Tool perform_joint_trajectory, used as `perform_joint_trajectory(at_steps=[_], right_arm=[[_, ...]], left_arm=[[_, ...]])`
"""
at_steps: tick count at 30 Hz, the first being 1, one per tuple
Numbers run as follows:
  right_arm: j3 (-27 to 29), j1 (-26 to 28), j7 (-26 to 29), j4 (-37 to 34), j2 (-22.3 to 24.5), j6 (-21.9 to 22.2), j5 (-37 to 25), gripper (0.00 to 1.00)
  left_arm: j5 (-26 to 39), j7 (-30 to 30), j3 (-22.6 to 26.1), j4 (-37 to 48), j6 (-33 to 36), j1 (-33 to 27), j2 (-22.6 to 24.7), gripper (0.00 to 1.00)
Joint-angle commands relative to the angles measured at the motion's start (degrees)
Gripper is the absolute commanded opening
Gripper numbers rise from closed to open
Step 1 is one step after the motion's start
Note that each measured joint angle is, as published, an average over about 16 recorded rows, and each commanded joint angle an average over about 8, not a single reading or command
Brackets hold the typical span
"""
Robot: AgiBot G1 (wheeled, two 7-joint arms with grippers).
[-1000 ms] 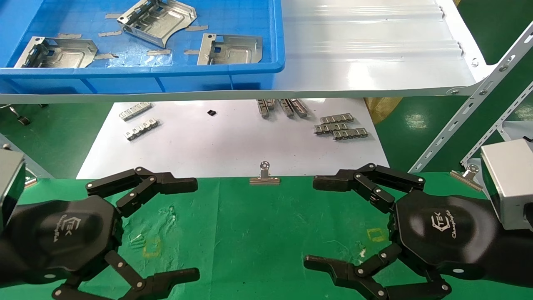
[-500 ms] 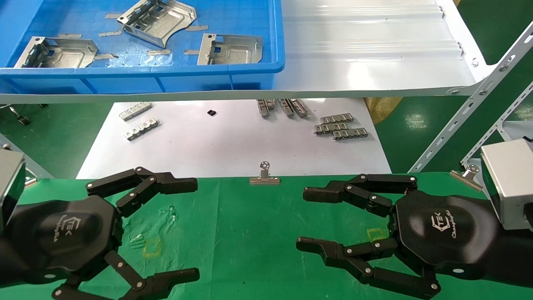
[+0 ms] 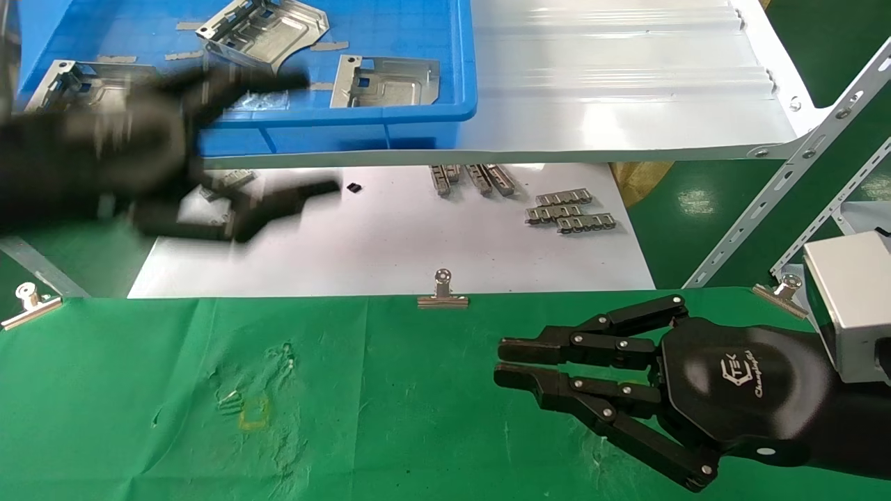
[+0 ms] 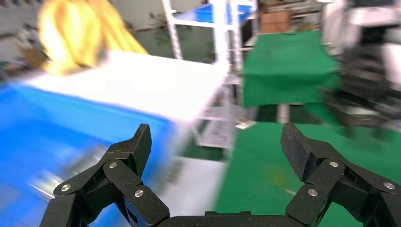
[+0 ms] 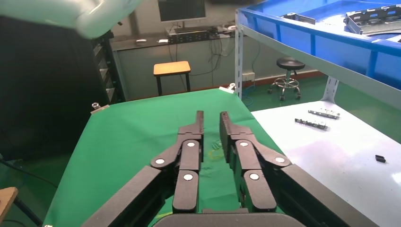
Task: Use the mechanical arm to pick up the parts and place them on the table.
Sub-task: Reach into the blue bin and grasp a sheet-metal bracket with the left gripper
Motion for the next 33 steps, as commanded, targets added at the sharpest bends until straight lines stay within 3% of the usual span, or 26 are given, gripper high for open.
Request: perform_joint_trajectory(at_steps=[1,5,10,11,18,19,26,28,33], right_arm=[[0.0,0.0,0.0,0.0,0.0,0.0,0.0,0.00],[0.0,0.0,0.0,0.0,0.0,0.0,0.0,0.00],[0.0,0.0,0.0,0.0,0.0,0.0,0.0,0.00],[0.0,0.0,0.0,0.0,0.0,0.0,0.0,0.00],[0.0,0.0,0.0,0.0,0.0,0.0,0.0,0.00],[0.0,0.0,0.0,0.0,0.0,0.0,0.0,0.00],[0.0,0.0,0.0,0.0,0.0,0.0,0.0,0.01],[0.0,0.0,0.0,0.0,0.0,0.0,0.0,0.14],[0.0,0.0,0.0,0.0,0.0,0.0,0.0,0.76]], left_arm=[[4.0,-0.5,1.9,5.0,-0.5,-7.4,3.0,1.00],[12.4,1.7,5.2,19.2,-7.7,-17.3,9.5,1.00],[20.1,3.9,8.2,34.0,-18.7,-24.5,15.8,0.98],[21.4,4.2,8.8,36.4,-20.7,-25.5,16.7,0.91],[27.1,5.1,11.9,48.1,-29.1,-29.8,21.0,0.05],[27.5,5.0,12.2,49.2,-29.7,-30.2,21.3,0.00],[29.2,4.1,13.3,53.8,-30.8,-31.6,22.3,0.00],[29.4,3.9,13.5,54.5,-30.7,-31.7,22.3,0.00],[29.6,3.6,13.6,55.4,-30.2,-31.9,22.1,0.00]])
